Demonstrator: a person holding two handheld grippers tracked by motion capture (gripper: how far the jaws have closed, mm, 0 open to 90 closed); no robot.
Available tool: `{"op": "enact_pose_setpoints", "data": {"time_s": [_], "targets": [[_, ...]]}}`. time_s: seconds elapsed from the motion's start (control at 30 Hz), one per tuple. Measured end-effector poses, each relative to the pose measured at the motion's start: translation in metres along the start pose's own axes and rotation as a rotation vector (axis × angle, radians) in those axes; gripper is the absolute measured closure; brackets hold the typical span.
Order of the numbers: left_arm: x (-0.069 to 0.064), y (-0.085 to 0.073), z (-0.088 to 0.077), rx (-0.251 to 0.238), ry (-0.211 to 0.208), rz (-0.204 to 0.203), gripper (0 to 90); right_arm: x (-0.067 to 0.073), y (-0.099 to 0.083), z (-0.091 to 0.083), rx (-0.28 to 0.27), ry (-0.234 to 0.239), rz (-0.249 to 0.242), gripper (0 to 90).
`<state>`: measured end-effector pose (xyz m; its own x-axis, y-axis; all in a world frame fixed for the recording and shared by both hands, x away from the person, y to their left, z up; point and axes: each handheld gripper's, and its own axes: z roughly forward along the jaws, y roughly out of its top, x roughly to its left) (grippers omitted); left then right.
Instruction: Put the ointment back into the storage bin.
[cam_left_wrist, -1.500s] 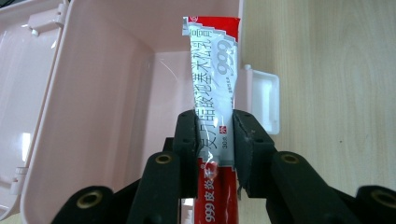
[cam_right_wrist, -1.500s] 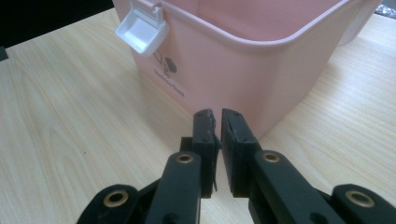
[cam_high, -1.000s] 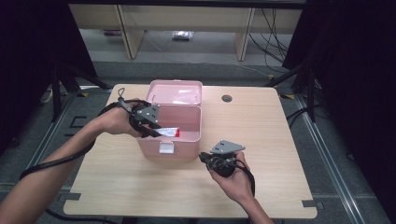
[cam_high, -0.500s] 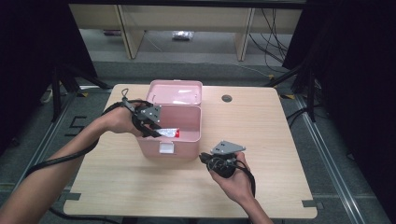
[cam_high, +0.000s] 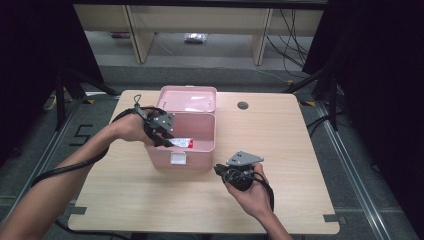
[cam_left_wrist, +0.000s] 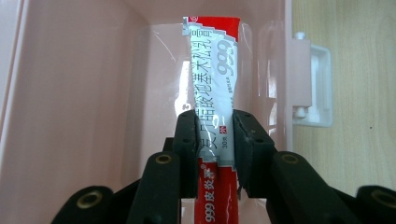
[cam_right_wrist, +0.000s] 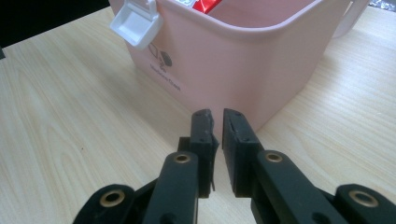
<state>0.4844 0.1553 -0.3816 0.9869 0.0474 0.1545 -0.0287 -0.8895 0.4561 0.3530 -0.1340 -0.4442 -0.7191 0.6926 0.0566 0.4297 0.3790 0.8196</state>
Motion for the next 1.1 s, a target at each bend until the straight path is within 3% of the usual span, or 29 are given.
{"op": "enact_pose_setpoints", "data": {"time_s": [0.13,0.37,1.1], "targets": [[0.001,-0.001,0.002,0.002,-0.002,-0.005,72.1,0.001,0.0,-0.001,0.0,-0.005,0.016,83.4],[0.003,-0.001,0.007,0.012,-0.012,-0.004,72.1,-0.002,-0.001,0.0,-0.006,-0.004,-0.006,83.3],[0.01,-0.009,0.021,0.057,-0.018,-0.028,72.0,0.001,-0.001,-0.001,0.001,-0.004,-0.004,82.6]]}}
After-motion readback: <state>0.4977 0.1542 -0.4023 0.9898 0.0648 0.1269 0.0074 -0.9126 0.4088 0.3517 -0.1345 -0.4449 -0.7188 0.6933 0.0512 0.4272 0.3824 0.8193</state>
